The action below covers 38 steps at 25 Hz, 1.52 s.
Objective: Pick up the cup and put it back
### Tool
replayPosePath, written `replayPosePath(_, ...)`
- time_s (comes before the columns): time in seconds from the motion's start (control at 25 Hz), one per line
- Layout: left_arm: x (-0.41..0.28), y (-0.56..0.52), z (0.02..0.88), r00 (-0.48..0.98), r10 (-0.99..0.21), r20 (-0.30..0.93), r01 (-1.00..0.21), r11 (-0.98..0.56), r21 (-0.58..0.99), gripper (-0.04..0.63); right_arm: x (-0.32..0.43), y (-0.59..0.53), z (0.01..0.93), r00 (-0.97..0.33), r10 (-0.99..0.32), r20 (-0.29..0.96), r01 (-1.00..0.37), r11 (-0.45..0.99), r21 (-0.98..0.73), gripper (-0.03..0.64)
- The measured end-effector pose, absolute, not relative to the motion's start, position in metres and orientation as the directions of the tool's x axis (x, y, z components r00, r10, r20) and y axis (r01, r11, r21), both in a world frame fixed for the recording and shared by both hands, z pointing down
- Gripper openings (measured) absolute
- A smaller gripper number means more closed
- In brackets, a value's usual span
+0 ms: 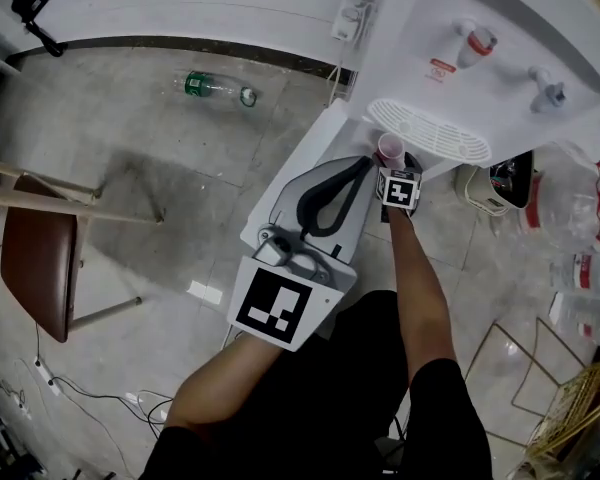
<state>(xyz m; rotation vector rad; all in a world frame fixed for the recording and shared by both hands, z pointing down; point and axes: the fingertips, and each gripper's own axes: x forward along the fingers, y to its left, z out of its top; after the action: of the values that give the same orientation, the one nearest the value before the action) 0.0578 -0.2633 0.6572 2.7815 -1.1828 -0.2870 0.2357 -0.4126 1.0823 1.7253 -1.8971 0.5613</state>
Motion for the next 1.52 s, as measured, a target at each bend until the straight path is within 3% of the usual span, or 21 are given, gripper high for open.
replayPosePath(0.52,0.05,-0.265,0.664,0.692,-0.714,-0.108,-0.696,-0.7,0.16,0.008,0.25,-0.434,1.099,0.03,-0.766,0.642,-0.998,0.017,0.067,0.33)
replayPosePath(1.52,0.046,-0.269,0.661,0.659,-0.747,-0.085,-0.741,-0.665,0.099,0.008,0.251,-0.367,1.021,-0.083,-0.785,0.614,-0.991,0.131,0.034,0.321)
